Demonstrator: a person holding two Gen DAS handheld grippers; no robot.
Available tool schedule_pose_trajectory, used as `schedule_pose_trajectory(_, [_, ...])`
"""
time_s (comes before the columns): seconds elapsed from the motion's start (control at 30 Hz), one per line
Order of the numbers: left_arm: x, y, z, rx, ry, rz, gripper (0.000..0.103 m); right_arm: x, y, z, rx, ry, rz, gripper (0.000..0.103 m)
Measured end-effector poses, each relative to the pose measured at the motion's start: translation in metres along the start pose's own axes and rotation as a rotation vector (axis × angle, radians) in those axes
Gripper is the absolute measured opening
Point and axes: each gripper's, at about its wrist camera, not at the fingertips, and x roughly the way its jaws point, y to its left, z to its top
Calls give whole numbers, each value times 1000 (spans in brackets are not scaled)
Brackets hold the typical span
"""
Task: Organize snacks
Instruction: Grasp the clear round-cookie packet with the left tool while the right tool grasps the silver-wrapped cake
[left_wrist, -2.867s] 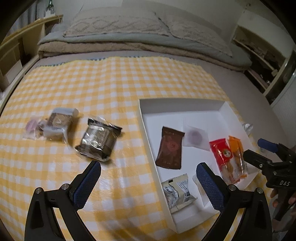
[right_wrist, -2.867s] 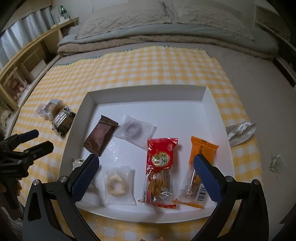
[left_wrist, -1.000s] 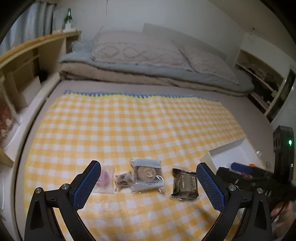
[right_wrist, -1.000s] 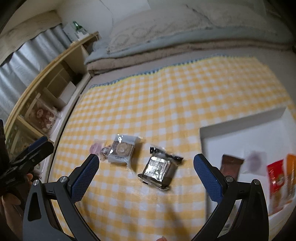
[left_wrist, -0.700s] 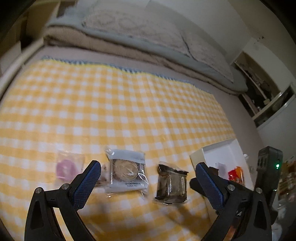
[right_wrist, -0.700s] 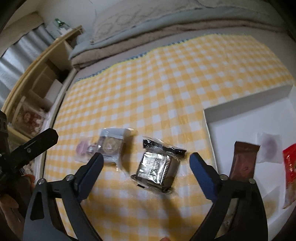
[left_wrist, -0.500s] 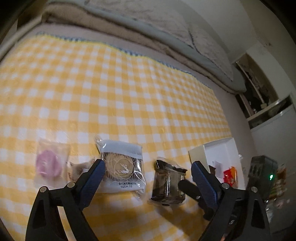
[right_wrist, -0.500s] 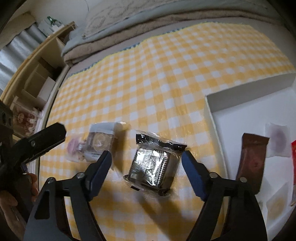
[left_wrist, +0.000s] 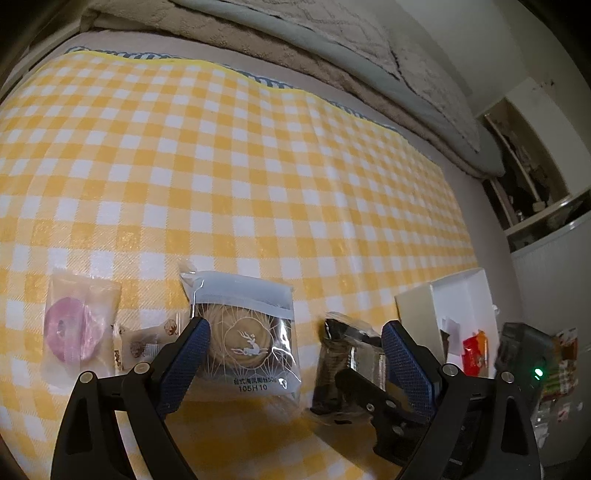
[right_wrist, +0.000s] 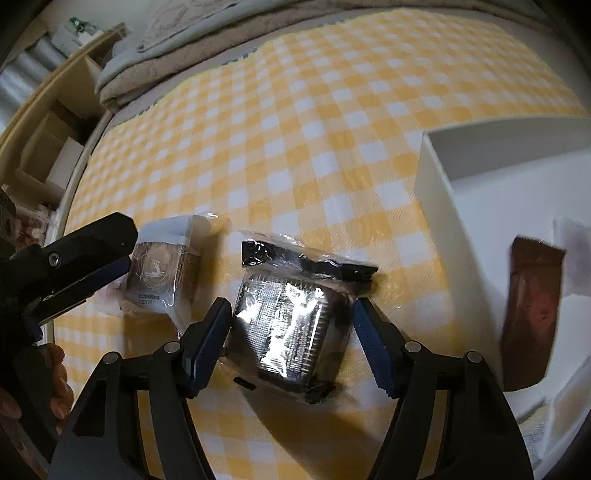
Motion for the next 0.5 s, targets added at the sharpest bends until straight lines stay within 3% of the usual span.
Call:
schedule_pose_trajectory(0.17, [8, -5, 2, 26, -16, 39, 93, -10, 9, -11, -92, -16, -3, 58])
schedule_pose_trajectory(0.5, [29, -31, -7, 73, -34, 124, 90, -30, 22, -49, -346, 53, -6, 56])
